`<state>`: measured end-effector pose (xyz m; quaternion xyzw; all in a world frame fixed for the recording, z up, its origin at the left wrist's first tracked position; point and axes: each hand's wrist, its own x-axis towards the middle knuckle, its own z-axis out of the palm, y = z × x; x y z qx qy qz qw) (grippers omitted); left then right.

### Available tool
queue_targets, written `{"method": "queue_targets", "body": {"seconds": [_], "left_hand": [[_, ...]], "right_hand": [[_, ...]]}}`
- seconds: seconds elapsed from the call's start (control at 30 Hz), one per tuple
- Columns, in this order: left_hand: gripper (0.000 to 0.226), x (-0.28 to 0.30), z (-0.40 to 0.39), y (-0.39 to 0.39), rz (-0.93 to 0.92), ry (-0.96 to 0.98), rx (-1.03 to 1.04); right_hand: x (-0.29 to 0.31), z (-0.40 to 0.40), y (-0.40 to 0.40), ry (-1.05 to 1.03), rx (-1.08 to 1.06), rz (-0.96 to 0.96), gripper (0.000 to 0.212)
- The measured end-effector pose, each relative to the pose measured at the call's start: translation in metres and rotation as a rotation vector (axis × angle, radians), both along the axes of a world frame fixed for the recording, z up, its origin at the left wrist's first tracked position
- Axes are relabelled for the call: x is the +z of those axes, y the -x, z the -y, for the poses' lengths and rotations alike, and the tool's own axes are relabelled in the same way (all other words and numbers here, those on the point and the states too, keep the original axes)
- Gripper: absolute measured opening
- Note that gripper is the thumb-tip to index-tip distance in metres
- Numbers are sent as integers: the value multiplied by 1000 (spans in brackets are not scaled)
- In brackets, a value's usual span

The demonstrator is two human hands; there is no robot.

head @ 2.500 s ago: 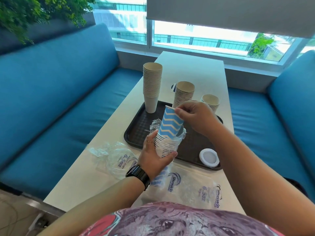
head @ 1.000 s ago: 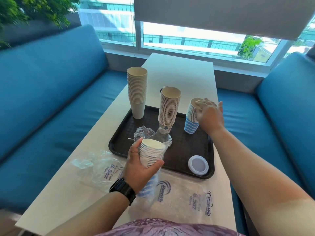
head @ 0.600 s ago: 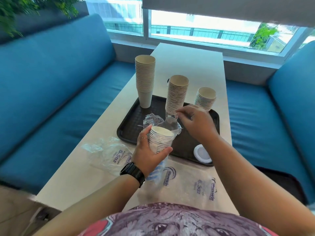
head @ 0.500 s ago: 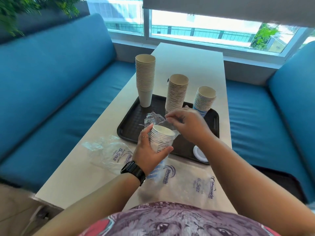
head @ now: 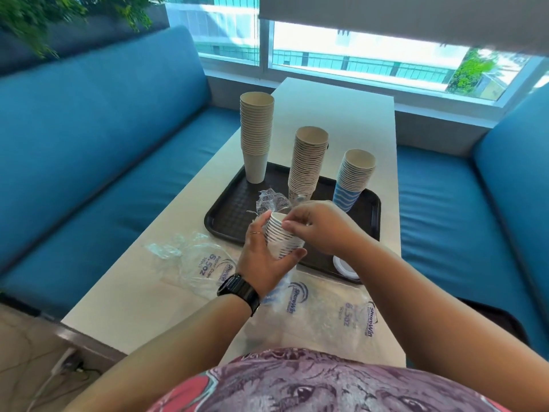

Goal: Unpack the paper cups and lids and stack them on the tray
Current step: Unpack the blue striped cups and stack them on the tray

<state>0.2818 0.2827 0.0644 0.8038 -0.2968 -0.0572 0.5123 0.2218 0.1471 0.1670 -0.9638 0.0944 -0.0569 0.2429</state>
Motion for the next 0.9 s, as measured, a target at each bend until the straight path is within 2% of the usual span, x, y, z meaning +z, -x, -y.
{"method": "queue_targets", "body": {"seconds": [0.27,0.4,0.57,0.8,0.9], "left_hand": [[109,-3,2,1,-11,14,-43],[100,-3,7,1,-28,2,-44],[100,-5,9,0,-62,12,-55],[95,-7,9,-3,-69,0,-88],[91,-9,11,-6,-80,15,-98]], "right_hand": [[4,0,8,-89,-21,-90,23],[4,3,10,-88,-37,-126,24],[6,8,8,-45,-15,-146,23],[0,12,6,28,-7,-103,20],[-1,15,6,17,-67,-13,18]]}}
